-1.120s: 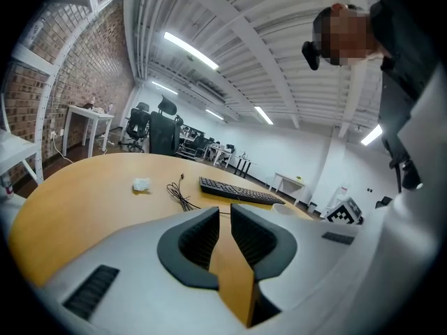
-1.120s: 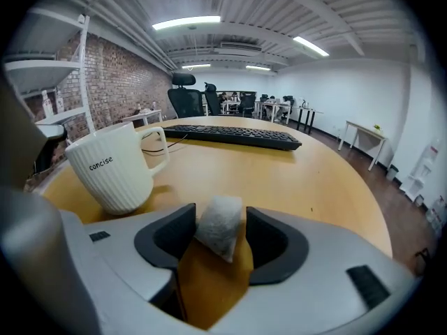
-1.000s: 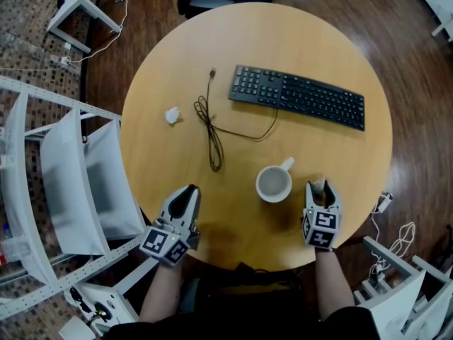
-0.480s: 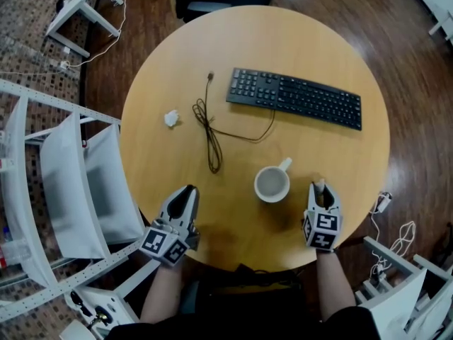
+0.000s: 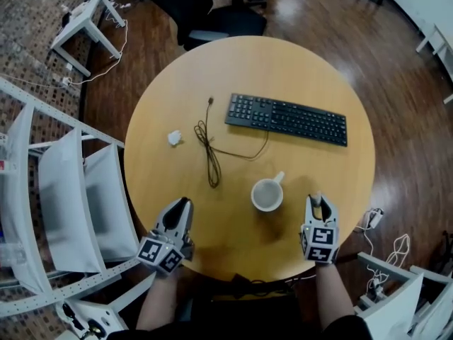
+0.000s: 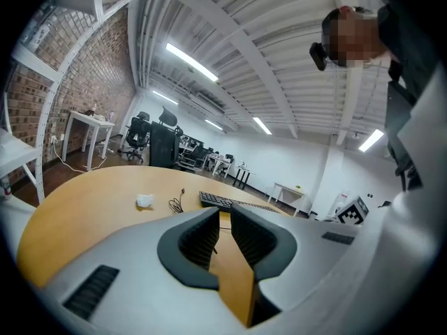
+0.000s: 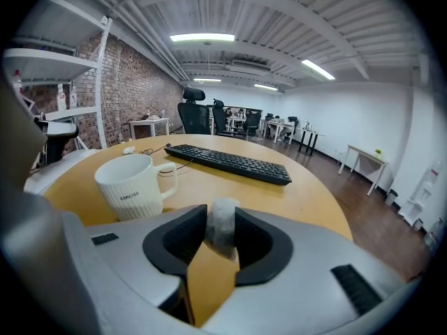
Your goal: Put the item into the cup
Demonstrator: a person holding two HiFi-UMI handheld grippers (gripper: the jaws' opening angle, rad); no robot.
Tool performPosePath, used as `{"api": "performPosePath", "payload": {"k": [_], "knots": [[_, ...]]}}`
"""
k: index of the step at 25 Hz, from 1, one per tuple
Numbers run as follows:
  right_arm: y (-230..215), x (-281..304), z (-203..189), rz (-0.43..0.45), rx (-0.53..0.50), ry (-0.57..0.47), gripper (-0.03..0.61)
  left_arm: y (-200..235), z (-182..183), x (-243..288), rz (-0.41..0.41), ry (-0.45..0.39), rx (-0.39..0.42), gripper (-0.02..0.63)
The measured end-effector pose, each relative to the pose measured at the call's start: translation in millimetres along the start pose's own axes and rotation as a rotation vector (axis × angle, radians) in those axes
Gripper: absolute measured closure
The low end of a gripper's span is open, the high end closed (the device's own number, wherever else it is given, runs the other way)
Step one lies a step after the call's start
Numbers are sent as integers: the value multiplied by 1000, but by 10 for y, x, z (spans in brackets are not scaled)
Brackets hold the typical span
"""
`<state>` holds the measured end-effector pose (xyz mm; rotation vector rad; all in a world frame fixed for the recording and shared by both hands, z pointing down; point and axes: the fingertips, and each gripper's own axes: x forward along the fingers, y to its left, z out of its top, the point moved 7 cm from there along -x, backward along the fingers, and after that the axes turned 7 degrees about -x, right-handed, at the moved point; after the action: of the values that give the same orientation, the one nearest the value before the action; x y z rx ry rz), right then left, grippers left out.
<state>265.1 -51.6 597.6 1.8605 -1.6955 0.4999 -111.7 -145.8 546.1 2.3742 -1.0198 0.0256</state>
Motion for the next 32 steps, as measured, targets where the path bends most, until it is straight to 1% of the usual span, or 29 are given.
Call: {"api": "performPosePath", "payload": {"k": [8, 15, 20, 23, 26, 30, 32], "knots": [[-44, -367, 430, -50, -39, -129, 465, -47, 315, -243, -32, -78, 53, 569], [-118, -781, 805, -106, -49, -257, 465, -155, 768, -401, -59, -198, 115, 569], [-202, -1024, 1031, -134, -73, -367, 465, -211, 1023, -517, -86, -264, 163, 569], [-215, -1193, 1207, -143, -71, -436, 466, -202, 1141, -600, -93, -304, 169, 569], [-279, -1257, 1278, -142, -54, -505, 466, -215, 1223, -643, -101, -345, 168, 569], [-255, -1389, 1478, -141, -32, -519, 466, -200, 1309, -725, -97, -367, 176, 569], [-258, -1366, 1482, -141, -27, -522, 466, -164, 1330, -772, -88, -367, 170, 569]]}}
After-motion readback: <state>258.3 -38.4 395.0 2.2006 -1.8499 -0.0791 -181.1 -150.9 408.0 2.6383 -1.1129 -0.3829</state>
